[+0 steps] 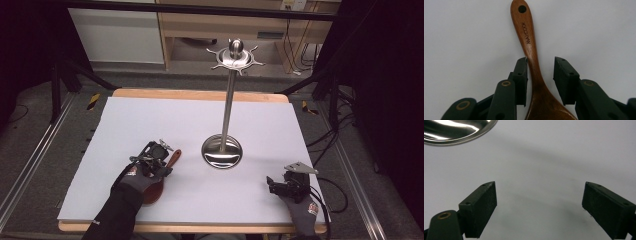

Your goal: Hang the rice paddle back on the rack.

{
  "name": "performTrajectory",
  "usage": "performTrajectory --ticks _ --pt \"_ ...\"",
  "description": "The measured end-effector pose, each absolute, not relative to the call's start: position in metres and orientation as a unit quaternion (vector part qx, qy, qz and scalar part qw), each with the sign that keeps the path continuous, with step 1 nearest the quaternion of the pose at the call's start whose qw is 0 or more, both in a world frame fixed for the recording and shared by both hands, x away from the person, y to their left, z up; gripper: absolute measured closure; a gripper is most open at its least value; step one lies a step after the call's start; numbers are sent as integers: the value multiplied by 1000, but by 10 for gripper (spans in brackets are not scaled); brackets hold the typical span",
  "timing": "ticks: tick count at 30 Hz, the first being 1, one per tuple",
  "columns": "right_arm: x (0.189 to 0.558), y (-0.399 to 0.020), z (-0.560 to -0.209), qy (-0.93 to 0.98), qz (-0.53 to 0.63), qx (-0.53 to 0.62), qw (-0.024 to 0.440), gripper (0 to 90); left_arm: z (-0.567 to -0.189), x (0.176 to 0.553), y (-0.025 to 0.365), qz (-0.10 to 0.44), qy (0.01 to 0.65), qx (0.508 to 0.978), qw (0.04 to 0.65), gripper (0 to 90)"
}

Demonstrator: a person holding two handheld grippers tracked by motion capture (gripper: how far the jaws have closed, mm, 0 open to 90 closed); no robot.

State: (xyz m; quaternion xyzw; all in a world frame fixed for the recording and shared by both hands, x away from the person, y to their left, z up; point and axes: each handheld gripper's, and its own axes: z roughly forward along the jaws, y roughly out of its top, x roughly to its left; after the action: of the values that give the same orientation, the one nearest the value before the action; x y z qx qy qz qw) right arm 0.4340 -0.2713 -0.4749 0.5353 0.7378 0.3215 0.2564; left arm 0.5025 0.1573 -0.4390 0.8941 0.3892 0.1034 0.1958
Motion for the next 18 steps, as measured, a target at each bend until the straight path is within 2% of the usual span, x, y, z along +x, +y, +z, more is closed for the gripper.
performTrajectory --ticks 13,18 --pt "434 -271 -475 737 320 537 256 129 -446 507 158 90 404 892 183 717" --pt "435 -271 -476 738 317 536 258 131 -448 508 157 90 405 892 180 715"
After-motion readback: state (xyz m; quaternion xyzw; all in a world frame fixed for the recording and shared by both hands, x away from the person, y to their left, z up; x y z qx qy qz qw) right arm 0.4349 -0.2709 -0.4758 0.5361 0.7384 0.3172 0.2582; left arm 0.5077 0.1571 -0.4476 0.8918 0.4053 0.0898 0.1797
